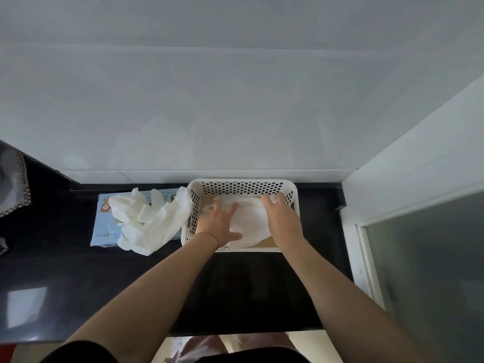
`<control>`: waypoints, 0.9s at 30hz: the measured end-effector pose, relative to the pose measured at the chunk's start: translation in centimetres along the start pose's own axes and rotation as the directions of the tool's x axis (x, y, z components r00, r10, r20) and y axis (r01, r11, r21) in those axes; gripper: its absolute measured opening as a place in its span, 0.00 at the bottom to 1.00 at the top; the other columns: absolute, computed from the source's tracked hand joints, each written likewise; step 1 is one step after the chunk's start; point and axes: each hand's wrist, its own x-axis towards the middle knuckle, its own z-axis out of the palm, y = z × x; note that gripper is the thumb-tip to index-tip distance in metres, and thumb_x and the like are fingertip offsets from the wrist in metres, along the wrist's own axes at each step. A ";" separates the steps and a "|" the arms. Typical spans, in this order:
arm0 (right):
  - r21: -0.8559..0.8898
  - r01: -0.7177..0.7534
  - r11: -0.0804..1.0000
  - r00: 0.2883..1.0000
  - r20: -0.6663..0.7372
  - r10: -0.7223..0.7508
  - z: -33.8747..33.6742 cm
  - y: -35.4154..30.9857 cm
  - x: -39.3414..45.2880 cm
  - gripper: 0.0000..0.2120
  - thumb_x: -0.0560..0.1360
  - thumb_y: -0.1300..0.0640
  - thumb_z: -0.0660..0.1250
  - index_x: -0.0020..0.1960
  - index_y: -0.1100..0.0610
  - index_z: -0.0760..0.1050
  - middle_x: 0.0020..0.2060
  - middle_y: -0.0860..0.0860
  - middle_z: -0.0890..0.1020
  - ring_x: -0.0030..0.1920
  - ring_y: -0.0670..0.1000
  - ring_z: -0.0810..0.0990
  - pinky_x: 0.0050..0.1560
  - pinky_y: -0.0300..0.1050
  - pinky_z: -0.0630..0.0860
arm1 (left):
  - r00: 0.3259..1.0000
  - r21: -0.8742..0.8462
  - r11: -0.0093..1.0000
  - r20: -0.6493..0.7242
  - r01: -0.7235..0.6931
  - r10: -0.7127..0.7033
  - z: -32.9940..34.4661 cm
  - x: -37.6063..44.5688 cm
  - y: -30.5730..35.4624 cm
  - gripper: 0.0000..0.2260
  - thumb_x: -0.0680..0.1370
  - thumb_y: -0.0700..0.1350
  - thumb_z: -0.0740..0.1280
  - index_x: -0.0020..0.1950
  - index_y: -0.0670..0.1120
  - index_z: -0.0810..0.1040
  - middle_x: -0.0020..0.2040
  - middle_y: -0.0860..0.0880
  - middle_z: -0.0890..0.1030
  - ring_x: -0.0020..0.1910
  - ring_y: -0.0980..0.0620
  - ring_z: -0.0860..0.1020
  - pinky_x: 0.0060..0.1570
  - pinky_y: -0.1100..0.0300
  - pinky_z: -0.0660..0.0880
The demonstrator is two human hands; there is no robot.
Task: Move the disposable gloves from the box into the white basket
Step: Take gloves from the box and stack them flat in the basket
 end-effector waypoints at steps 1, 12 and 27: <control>-0.039 0.026 0.999 1.000 0.013 -0.026 0.0 0.1 0.1 0.22 0.77 0.68 0.62 0.68 0.56 0.65 0.64 0.57 0.69 0.34 0.48 0.71 0.36 0.40 0.74 | 1.000 0.012 1.000 0.020 0.003 -0.004 0.2 0.1 0.1 0.38 0.69 0.64 0.71 0.73 0.57 0.57 0.69 0.38 0.64 0.62 0.37 0.71 0.52 0.47 0.77; -0.155 0.019 0.988 1.000 0.001 -0.019 -0.2 -1.9 0.5 0.12 0.78 0.63 0.64 0.61 0.61 0.73 0.63 0.58 0.66 0.50 0.52 0.74 0.42 0.42 0.70 | 0.995 -0.234 0.972 -0.099 -0.037 0.014 -2.4 -0.9 -0.2 0.19 0.77 0.57 0.67 0.66 0.52 0.73 0.64 0.47 0.69 0.56 0.45 0.77 0.47 0.54 0.75; 0.579 -0.091 0.810 0.994 0.102 0.038 -1.4 -17.2 1.6 0.12 0.75 0.56 0.68 0.36 0.56 0.68 0.32 0.50 0.72 0.34 0.50 0.70 0.33 0.44 0.64 | 0.981 -0.303 0.946 -0.116 0.114 -0.155 -5.8 -7.2 -13.8 0.17 0.75 0.56 0.67 0.61 0.50 0.74 0.59 0.50 0.75 0.55 0.48 0.77 0.51 0.53 0.74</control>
